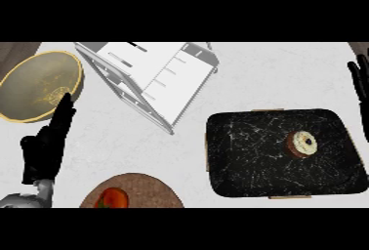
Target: Pick the cupcake from the tray and place it in the tiered basket
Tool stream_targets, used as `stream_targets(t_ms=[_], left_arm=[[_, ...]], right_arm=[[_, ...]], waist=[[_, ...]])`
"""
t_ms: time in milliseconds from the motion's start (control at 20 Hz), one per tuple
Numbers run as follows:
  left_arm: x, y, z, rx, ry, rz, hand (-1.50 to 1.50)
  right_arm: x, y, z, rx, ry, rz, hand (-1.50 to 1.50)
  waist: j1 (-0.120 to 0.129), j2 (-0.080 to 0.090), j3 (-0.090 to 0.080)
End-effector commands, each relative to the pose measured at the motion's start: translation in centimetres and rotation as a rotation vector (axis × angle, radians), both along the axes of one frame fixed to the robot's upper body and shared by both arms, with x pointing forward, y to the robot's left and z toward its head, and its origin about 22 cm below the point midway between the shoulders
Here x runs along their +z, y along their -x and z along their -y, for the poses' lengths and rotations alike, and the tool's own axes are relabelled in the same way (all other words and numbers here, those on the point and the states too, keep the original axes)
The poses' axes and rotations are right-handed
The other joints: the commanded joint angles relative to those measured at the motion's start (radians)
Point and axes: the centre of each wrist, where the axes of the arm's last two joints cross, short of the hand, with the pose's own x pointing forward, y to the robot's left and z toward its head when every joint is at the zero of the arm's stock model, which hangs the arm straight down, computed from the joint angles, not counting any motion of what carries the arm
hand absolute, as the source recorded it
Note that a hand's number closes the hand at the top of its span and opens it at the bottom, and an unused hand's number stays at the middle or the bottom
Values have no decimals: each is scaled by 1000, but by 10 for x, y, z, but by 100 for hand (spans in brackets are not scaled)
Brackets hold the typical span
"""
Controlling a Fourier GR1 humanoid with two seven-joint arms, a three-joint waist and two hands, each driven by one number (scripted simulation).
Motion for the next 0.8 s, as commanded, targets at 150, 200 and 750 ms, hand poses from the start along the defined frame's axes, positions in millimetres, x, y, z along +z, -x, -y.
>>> stream_targets(t_ms=[150,200,750], left_arm=[[1,-5,9,-89,69,-25,0],[2,-7,8,-82,99,-24,0],[-3,-2,-8,-149,219,-99,0]], right_arm=[[0,4,-52,634,-116,54,150],[2,11,-65,783,-136,76,150],[-50,13,44,398,160,-100,-150]], waist=[[25,-25,-37],[18,-29,-38],[14,-27,-39]])
